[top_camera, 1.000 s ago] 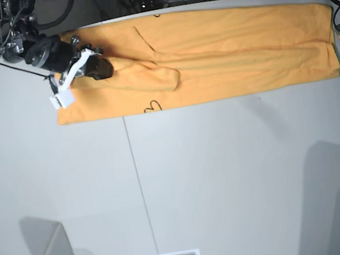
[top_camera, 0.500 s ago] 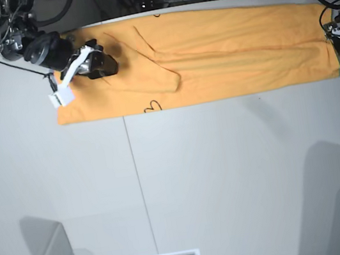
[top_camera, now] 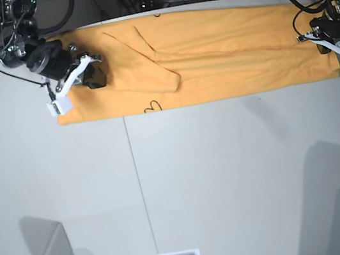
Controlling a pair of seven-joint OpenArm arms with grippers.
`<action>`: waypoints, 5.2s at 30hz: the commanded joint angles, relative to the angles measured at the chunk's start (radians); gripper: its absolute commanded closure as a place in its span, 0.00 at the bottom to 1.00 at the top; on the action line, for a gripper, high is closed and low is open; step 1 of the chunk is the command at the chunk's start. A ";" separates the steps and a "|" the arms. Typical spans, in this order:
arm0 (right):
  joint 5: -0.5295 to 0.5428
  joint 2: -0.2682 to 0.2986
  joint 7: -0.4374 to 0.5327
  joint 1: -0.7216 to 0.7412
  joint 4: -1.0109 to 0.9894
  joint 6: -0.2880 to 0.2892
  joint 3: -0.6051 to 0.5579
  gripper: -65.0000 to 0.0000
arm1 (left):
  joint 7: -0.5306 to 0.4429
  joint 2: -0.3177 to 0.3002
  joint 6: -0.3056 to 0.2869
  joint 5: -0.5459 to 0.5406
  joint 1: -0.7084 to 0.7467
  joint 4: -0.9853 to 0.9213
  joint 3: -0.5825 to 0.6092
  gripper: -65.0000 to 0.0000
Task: Fold the T-shirt properly
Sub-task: 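Press and adjust the folded strip's ends with both grippers, then grasp the strip's end with the left gripper, then fold the held strip end inward toward the middle with the left gripper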
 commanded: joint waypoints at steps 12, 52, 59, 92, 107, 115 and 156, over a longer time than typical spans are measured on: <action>0.011 0.011 0.026 0.093 -0.303 0.006 0.009 1.00 | -0.033 -0.020 0.005 0.125 -0.162 -0.277 0.075 1.00; 0.018 -0.032 0.132 -0.019 0.016 0.011 0.003 1.00 | 0.130 -0.154 -0.422 0.113 -0.229 -0.041 -0.275 0.35; 0.018 -0.030 0.127 -0.028 0.016 0.011 0.003 1.00 | 0.130 -0.152 -0.422 -0.027 -0.272 -0.173 -0.204 0.00; 0.014 -0.035 0.126 -0.022 0.016 0.012 0.000 1.00 | -0.100 -0.149 -0.422 -0.050 -0.392 -0.682 -0.020 0.00; 0.014 -0.030 0.126 -0.025 0.013 0.012 0.000 1.00 | -0.117 -0.149 -0.422 -0.055 -0.395 -0.788 -0.020 0.63; 0.020 -0.032 0.124 -0.041 0.016 0.012 0.000 1.00 | -0.116 -0.154 -0.422 -0.051 -0.387 -0.782 -0.020 1.00; 0.021 -0.095 0.124 -0.145 0.009 0.218 0.258 1.00 | 0.107 0.219 -0.279 -0.047 -0.174 0.073 0.250 1.00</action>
